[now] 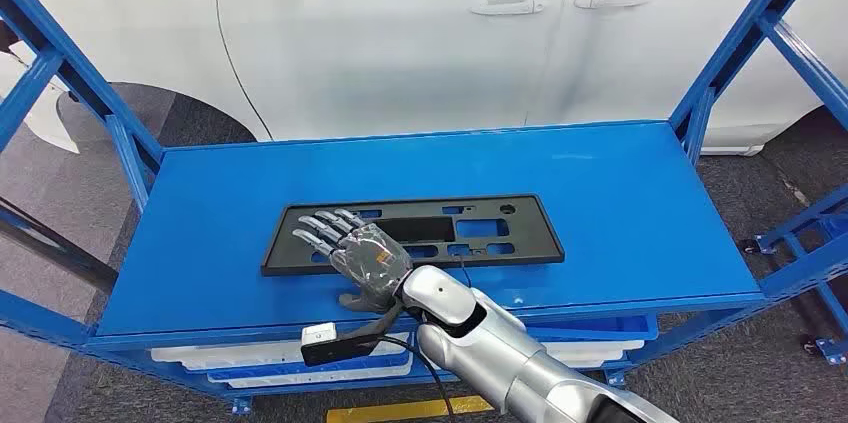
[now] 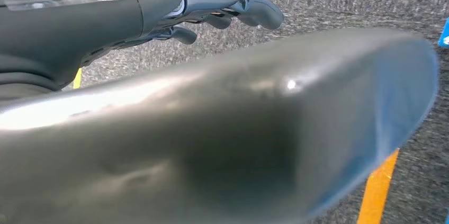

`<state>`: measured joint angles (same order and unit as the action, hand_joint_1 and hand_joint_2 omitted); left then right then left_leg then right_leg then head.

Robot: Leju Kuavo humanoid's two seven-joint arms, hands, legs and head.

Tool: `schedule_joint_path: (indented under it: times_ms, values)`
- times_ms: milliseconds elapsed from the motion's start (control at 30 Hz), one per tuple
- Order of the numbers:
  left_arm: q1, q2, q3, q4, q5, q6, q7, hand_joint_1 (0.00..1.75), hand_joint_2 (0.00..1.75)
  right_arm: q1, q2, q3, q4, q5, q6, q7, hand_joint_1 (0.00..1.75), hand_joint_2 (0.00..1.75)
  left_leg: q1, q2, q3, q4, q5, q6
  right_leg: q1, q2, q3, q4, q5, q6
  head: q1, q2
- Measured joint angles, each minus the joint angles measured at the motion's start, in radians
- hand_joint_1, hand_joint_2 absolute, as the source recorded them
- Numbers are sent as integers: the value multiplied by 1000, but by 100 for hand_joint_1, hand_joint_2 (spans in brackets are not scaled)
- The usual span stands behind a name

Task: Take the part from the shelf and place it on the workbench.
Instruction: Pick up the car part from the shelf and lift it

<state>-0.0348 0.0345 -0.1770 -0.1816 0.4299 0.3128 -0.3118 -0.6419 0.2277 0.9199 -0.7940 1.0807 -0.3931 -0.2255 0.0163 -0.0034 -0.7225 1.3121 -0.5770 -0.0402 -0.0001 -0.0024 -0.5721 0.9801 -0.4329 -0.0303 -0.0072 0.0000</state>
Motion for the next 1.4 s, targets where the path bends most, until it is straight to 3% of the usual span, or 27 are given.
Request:
schedule_joint_path:
  times_ms: [67,133,200,233,367,433,500,533,567,600,667,733,800,833,900,933,1000,1033,1067,1100,1133,1200,1233,1267,1400]
  values:
    - [2,1,0,0,0,0,0,0,0,-2,4,0,12,0,-1,1,0,175,3,0,21,-47,34,-1,-1,2,0,4,-2,1,0,0]
    - [3,4,0,0,0,0,0,0,0,-8,11,1,31,5,-5,10,0,175,6,0,71,-157,99,-3,-3,4,0,12,-8,5,0,0]
    - [1,5,0,0,0,0,1,0,0,-19,15,1,52,16,-16,33,0,175,6,-1,120,-257,130,2,-1,5,-2,23,-16,13,0,0]
    - [0,6,0,0,-1,-1,2,0,0,-27,16,1,68,27,-26,48,0,175,5,-2,135,-289,136,8,1,6,-4,27,-18,17,0,0]
    - [0,8,0,0,-3,-10,0,0,0,-54,16,-6,146,91,-66,119,0,175,5,-4,138,-300,136,37,2,6,-9,36,-26,35,1,0]
    - [0,9,-1,0,-4,-15,-4,0,0,-70,13,-14,177,130,-73,157,0,175,8,-2,139,-306,139,48,-1,6,-39,102,-66,46,3,0]
    - [0,11,-1,0,-7,-17,-8,0,0,-85,5,-23,202,170,-68,191,0,175,7,-1,138,-306,140,53,-4,6,-106,240,-128,54,5,0]
    - [1,11,-1,0,-7,-18,-11,0,0,-91,-1,-27,213,192,-60,209,0,175,6,-1,138,-306,139,54,-6,5,-136,300,-146,56,5,0]
    - [2,12,-1,0,-8,-19,-13,0,0,-97,-6,-32,221,213,-51,227,0,175,6,-1,140,-306,139,55,-6,5,-150,325,-145,57,5,0]
    - [2,13,-1,0,-8,-19,-14,0,0,-104,-12,-37,228,236,-40,247,0,175,5,-1,141,-306,139,54,-6,5,-145,311,-126,55,5,0]
    - [2,13,-1,0,-8,-19,-15,0,0,-120,-24,-52,235,288,-21,292,0,175,5,-2,146,-306,138,53,-5,5,-80,174,-55,46,5,0]
    - [2,13,-1,0,-7,-19,-14,0,0,-134,-36,-71,240,337,-10,334,75,175,1,-3,147,-306,137,47,0,4,-21,49,-11,35,5,0]
    - [2,13,-1,0,-6,-17,-13,0,0,-141,-49,-92,243,372,-6,364,162,175,0,-4,147,-308,137,37,6,3,-12,22,-8,29,4,0]
    - [3,14,-1,0,-5,-16,-13,0,0,-142,-57,-102,244,384,-5,375,172,175,0,-4,147,-310,138,31,4,3,-11,17,-4,25,4,0]
    - [4,15,-1,0,-5,-14,-13,0,0,-142,-70,-123,245,399,1,389,175,175,1,-3,138,-290,122,23,-1,3,-7,5,5,14,4,0]
    - [5,17,-1,0,-5,-14,-13,0,0,-141,-74,-132,246,403,5,392,175,175,1,-3,121,-251,97,20,-4,3,-5,-1,9,9,3,0]
    - [5,20,-1,0,-5,-14,-13,0,0,-137,-80,-146,246,405,12,393,175,175,3,-2,61,-120,30,16,-3,3,-6,-3,10,5,1,0]
    - [5,21,-1,0,-5,-15,-14,0,0,-133,-83,-152,246,406,15,392,175,175,3,-2,32,-58,7,13,-2,3,-6,-2,10,5,1,0]
    - [6,22,-1,0,-5,-16,-15,0,0,-129,-86,-158,245,405,16,390,175,175,4,-2,15,-24,1,11,-2,3,-6,-1,9,4,1,0]
    - [6,22,-1,0,-5,-17,-17,0,0,-127,-88,-163,245,405,19,387,175,175,4,-2,18,-31,17,11,-1,3,-5,1,7,5,1,0]
    - [7,22,-1,0,-5,-18,-20,0,0,-126,-90,-168,243,404,21,381,175,175,4,-2,41,-80,50,12,-1,4,-4,3,5,6,0,0]
    - [7,23,-1,0,-5,-20,-30,0,0,-124,-91,-178,237,401,25,371,175,175,2,-1,110,-226,115,17,0,5,-3,13,-3,13,-1,0]
    - [6,24,-1,0,-5,-21,-34,0,0,-123,-92,-183,233,399,26,367,175,175,1,-1,133,-276,131,21,2,6,-5,17,-6,18,0,0]
    - [6,24,-1,0,-5,-23,-38,0,0,-122,-92,-187,230,396,27,363,175,175,-1,-2,143,-301,135,26,3,6,-8,20,-7,22,0,0]
    - [6,24,-1,0,-1,-37,-62,0,0,-111,-93,-205,205,387,32,333,175,175,1,-1,145,-308,136,47,2,7,-16,37,-21,40,2,0]
